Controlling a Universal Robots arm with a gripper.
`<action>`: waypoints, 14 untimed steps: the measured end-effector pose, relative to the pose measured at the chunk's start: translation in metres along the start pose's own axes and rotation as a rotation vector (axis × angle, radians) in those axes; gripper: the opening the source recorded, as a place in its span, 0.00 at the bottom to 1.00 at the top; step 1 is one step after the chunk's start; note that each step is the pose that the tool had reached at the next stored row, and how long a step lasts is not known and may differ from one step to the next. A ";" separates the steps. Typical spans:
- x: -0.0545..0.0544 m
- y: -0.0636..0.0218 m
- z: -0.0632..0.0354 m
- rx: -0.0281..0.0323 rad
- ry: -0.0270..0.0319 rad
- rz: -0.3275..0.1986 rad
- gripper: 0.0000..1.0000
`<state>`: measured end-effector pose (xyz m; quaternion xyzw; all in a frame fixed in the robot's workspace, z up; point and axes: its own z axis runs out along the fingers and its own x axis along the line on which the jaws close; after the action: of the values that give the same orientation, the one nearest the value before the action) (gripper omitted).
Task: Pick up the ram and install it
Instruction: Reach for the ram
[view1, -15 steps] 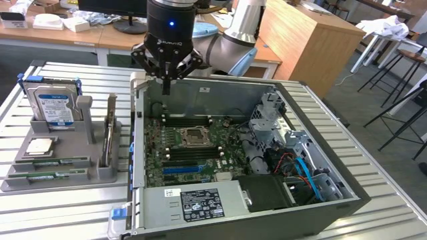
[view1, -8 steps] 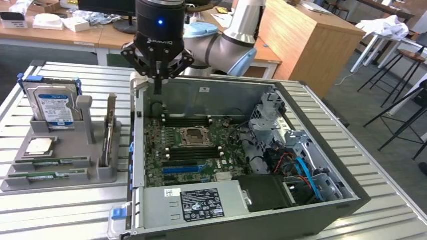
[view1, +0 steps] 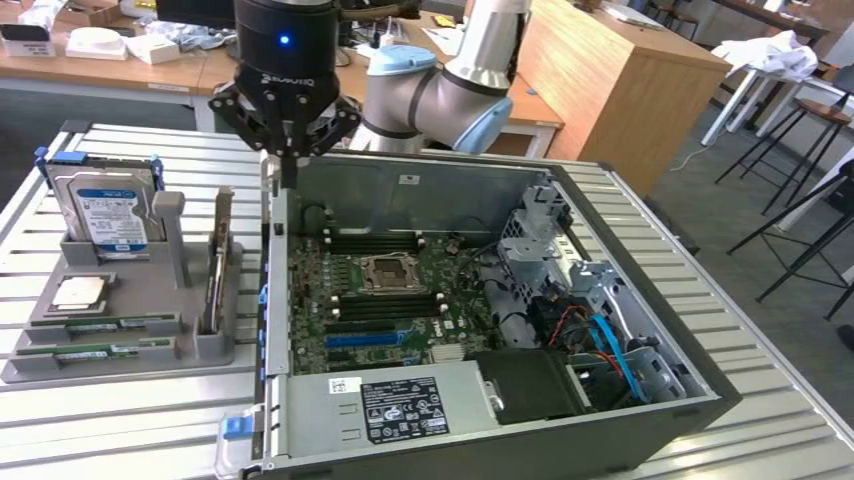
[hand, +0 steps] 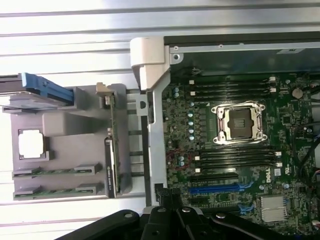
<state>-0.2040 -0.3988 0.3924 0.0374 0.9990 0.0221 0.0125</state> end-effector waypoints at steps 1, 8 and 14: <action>0.003 -0.0003 0.0000 0.0000 0.0000 0.000 0.10; 0.027 -0.0020 -0.0002 -0.0001 -0.0001 0.000 0.10; 0.047 -0.0036 -0.0003 -0.0001 0.0000 0.000 0.10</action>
<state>-0.2516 -0.3989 0.3915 0.0373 0.9990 0.0221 0.0125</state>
